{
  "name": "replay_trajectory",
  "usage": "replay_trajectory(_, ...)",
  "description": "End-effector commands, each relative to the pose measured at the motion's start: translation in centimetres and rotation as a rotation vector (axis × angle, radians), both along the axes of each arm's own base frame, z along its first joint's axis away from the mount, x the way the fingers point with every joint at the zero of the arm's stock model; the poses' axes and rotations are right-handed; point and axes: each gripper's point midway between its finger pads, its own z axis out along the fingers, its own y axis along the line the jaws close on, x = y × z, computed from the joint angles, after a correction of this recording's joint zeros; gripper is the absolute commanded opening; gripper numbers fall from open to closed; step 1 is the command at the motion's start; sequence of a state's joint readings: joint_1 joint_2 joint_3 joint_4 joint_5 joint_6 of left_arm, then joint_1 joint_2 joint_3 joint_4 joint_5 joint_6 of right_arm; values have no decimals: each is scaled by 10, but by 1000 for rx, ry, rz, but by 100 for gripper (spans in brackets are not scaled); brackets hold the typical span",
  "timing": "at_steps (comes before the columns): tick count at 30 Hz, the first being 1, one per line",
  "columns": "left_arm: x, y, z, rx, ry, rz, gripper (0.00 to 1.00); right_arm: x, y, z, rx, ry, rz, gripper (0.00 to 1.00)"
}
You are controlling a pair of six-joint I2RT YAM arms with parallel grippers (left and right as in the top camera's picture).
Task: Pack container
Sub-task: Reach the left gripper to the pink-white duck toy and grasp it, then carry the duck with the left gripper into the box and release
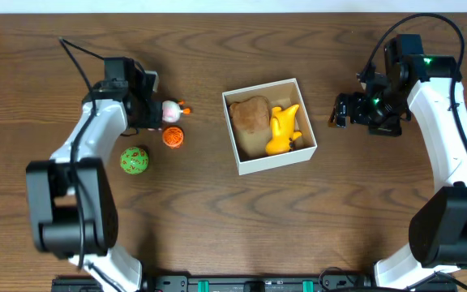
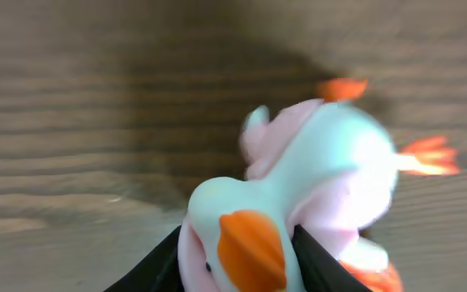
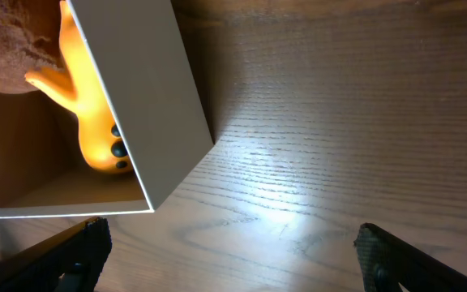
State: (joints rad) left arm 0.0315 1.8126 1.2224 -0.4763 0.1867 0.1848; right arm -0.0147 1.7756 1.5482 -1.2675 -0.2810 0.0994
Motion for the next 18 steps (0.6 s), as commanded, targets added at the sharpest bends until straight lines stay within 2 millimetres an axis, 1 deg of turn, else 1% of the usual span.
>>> replay_trajectory(1, 3, -8, 67, -49, -143, 43, 32, -1, -1, 3, 8, -3, -15, 99)
replay_trajectory(2, -2, -11, 83, -57, -170, 50, 29, -2, -1, 3, 8, -3, -15, 99)
replay_trajectory(4, -13, -19, 109, -79, -207, 60, 21, -1, -1, 3, 8, -3, -15, 99)
replay_trajectory(5, -19, -24, 119, -92, -219, 57, 19, -1, 0, 3, 8, -3, -16, 99)
replay_trajectory(6, -27, -33, 131, -108, -232, 32, 19, -1, 0, 3, 8, -4, -16, 99)
replay_trajectory(8, -44, -50, 147, -128, -241, -6, 19, -1, 0, 3, 8, -4, -15, 99)
replay_trajectory(9, -53, -61, 153, -144, -242, -33, 15, -1, 0, 3, 8, -4, -15, 99)
replay_trajectory(10, -60, -71, 158, -156, -242, -61, 15, -1, 0, 3, 8, -5, -15, 99)
replay_trajectory(11, -70, -86, 163, -174, -241, -107, 15, -1, -1, 3, 8, -6, -15, 99)
replay_trajectory(13, -82, -109, 167, -196, -234, -173, 15, 0, -1, 3, 8, -11, -15, 99)
replay_trajectory(18, -101, -167, 163, -229, -211, -318, 15, 2, -1, 3, 8, -19, -16, 99)
